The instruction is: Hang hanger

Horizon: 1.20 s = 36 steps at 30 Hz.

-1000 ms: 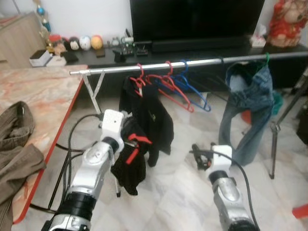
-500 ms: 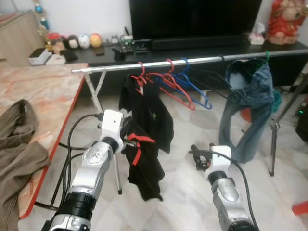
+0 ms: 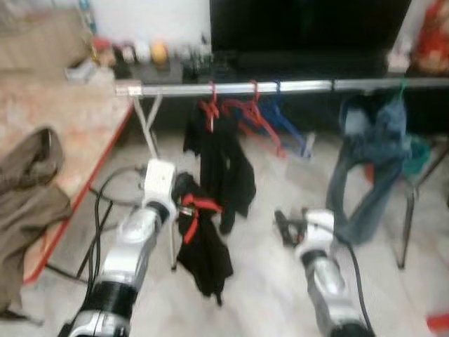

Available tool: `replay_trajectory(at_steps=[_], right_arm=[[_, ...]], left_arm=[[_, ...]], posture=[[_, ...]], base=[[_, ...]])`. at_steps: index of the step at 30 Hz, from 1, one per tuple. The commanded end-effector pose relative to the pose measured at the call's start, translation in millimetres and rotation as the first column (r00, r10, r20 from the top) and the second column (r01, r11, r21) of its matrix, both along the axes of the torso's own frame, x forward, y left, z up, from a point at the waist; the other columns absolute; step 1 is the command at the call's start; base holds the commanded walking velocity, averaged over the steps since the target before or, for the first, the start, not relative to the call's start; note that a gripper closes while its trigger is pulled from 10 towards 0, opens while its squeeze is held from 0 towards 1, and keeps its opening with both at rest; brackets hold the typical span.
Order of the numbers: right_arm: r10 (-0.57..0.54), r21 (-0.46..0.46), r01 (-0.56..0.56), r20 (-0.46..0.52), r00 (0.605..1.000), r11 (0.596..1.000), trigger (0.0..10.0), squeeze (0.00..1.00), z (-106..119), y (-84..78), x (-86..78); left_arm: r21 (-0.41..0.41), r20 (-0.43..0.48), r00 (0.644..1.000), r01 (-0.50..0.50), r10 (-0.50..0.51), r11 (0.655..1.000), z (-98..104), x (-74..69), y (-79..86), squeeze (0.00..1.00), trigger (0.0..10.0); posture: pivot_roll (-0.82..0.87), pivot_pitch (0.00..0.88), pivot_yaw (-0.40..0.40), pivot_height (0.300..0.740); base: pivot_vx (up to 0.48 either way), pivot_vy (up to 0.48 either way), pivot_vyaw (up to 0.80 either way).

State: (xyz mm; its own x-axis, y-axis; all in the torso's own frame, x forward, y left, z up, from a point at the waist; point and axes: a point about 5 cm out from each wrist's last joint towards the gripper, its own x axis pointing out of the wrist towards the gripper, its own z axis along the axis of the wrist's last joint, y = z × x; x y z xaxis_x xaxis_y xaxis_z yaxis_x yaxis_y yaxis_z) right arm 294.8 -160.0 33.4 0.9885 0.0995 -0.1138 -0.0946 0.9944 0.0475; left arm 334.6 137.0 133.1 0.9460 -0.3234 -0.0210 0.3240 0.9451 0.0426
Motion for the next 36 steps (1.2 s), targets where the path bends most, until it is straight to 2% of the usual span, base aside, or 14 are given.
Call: replay_trajectory(at_steps=[1,13,16,17,19,20,21,22,24,26,27,30,34,36], right_arm=[[-0.016,0.005,0.016,-0.001,1.000,1.000,10.0,0.00,1,-3.9,0.5],[0.008,-0.009,-0.008,-0.010,1.000,1.000,10.0,0.00,4,-3.3,3.1],[0.081,-0.030,-0.083,-0.059,0.995,0.996,10.0,0.00,-1,-1.0,1.5],[0.144,-0.034,-0.147,-0.092,0.985,0.989,10.0,0.00,-4,2.2,-0.5],[0.173,-0.037,-0.178,-0.106,0.979,0.983,10.0,0.00,-6,3.8,-1.6],[0.311,-0.046,-0.321,-0.150,0.939,0.946,10.0,0.00,-10,11.0,-8.0],[0.311,-0.046,-0.321,-0.150,0.939,0.946,10.0,0.00,-10,11.0,-8.0],[0.420,-0.086,-0.440,-0.186,0.888,0.894,10.0,0.00,-12,14.7,-14.5],[0.424,-0.103,-0.447,-0.188,0.886,0.888,10.0,0.00,-11,13.0,-14.7],[0.407,-0.130,-0.429,-0.167,0.898,0.894,10.0,0.00,-4,1.7,-10.5],[0.405,-0.135,-0.428,-0.166,0.899,0.894,10.0,0.00,-4,1.0,-10.1],[0.422,-0.123,-0.442,-0.155,0.893,0.889,10.0,0.00,1,-4.4,-7.7],[0.464,-0.127,-0.482,-0.147,0.873,0.867,10.0,0.00,8,-6.3,-8.0],[0.514,-0.103,-0.529,-0.142,0.846,0.843,10.0,0.00,12,-7.2,-10.5]], left_arm=[[-0.006,0.038,0.999,0.006,-0.006,1.000,10,2.1,-2.5,0.00,10.0],[-0.024,0.010,0.999,0.040,-0.040,0.999,9,0.8,-4.4,0.00,10.0],[-0.110,-0.034,0.995,0.093,-0.097,0.990,13,0.5,-10.9,0.00,10.0],[-0.153,-0.059,0.988,0.134,-0.145,0.979,14,-0.1,-14.8,0.00,10.0],[-0.173,-0.073,0.983,0.152,-0.167,0.973,14,-0.6,-16.3,0.00,10.0],[-0.203,-0.099,0.961,0.233,-0.257,0.951,12,-4.6,-21.4,0.00,10.0],[-0.203,-0.099,0.961,0.233,-0.257,0.951,12,-4.6,-21.4,0.00,10.0],[-0.182,-0.094,0.934,0.323,-0.343,0.929,12,-9.8,-25.9,0.00,10.0],[-0.171,-0.099,0.923,0.353,-0.372,0.920,12,-11.6,-27.3,0.00,10.0],[-0.135,-0.109,0.872,0.463,-0.478,0.876,13,-18.8,-31.9,0.00,10.0],[-0.135,-0.111,0.870,0.467,-0.481,0.874,13,-19.1,-32.0,0.00,10.0],[-0.105,-0.120,0.828,0.539,-0.548,0.836,14,-24.2,-34.4,0.00,10.0],[-0.053,-0.143,0.757,0.638,-0.638,0.769,12,-34.0,-36.7,0.00,10.0],[-0.001,-0.172,0.701,0.702,-0.692,0.712,10,-40.0,-36.5,0.00,10.0]], posture=[[0.03,0.000,0.058,0.740],[0.03,0.007,0.062,0.740],[0.04,0.013,0.065,0.740],[0.03,0.016,0.068,0.740],[0.03,0.016,0.068,0.740],[0.03,0.016,0.075,0.740],[0.03,0.016,0.075,0.740],[0.03,0.019,0.077,0.740],[0.03,0.018,0.077,0.740],[0.03,0.018,0.078,0.740],[0.03,0.018,0.078,0.740],[0.03,0.015,0.078,0.740],[0.03,0.015,0.075,0.740],[0.03,0.015,0.074,0.740]], base=[[0.000,-0.244,0.00],[0.000,-0.020,0.00],[0.000,0.000,0.00],[0.000,0.000,0.00],[0.000,0.000,0.00],[0.000,0.000,0.00],[0.000,0.000,0.00],[0.000,0.000,0.00],[0.000,0.000,0.00],[0.000,0.000,0.00],[0.000,0.000,0.00],[0.000,0.000,0.00],[0.000,0.000,0.00],[0.000,0.000,0.00]])
